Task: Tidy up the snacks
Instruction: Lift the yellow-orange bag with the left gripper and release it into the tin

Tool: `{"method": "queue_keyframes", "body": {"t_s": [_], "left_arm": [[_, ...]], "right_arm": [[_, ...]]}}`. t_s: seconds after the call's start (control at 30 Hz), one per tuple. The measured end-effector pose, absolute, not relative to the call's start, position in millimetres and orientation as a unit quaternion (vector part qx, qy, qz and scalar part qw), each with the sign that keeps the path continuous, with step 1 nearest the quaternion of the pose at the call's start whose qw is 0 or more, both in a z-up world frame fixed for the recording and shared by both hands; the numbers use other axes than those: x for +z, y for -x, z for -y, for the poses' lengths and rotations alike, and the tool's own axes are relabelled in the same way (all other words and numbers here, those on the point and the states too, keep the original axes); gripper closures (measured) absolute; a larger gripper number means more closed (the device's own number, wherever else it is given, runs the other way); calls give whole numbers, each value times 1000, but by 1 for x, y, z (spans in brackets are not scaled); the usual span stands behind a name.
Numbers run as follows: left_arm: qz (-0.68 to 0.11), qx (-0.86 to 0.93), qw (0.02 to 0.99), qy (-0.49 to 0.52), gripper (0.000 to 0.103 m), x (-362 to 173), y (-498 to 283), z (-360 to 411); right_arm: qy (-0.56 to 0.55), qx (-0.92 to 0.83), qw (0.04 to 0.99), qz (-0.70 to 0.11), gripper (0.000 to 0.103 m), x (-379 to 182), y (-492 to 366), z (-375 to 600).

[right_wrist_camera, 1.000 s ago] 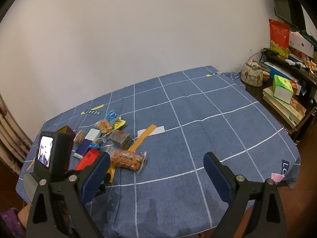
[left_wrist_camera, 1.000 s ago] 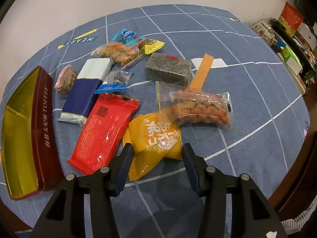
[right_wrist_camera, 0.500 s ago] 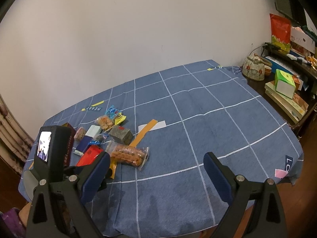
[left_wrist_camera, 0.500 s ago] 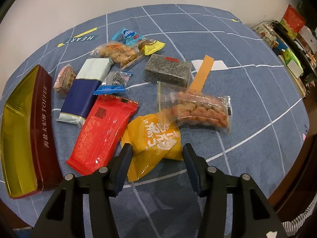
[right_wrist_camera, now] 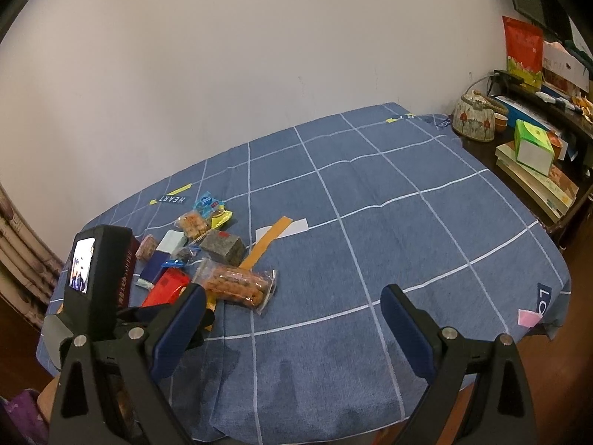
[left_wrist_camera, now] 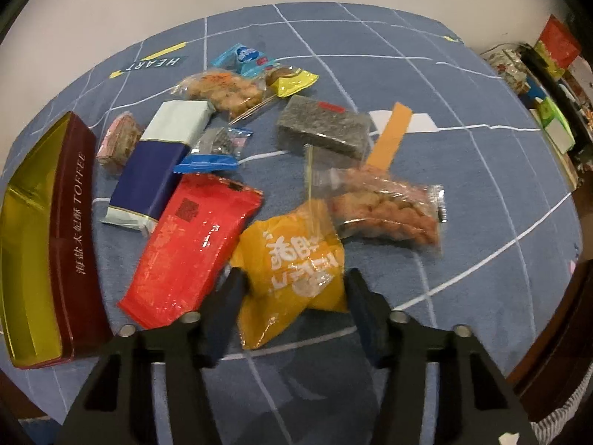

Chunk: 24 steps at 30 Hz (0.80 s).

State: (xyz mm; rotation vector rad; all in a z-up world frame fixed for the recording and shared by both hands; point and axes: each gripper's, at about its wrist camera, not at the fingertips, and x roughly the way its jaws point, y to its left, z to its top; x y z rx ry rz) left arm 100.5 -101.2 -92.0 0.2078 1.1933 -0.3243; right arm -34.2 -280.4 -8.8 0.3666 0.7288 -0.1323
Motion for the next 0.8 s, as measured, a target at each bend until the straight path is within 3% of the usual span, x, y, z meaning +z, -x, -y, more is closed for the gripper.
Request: {"method": "queue_keyframes", "body": {"t_s": [0.07, 0.1, 0.43, 0.8], "left_arm": [[-550, -147, 814, -117, 72, -92, -99, 102], [-546, -145, 817, -120, 72, -91, -97, 101], [-519, -165, 839, -19, 73, -50, -59, 42], [-488, -157, 859, -13, 73, -10, -43, 25]], "right_arm": [[-179, -65, 915, -356, 6, -9, 33, 281], [-179, -65, 915, -357, 6, -10, 33, 281], [-185, -73, 912, -358, 6, -11, 32, 286], [-162, -66, 906, -386, 6, -21, 27, 277]]}}
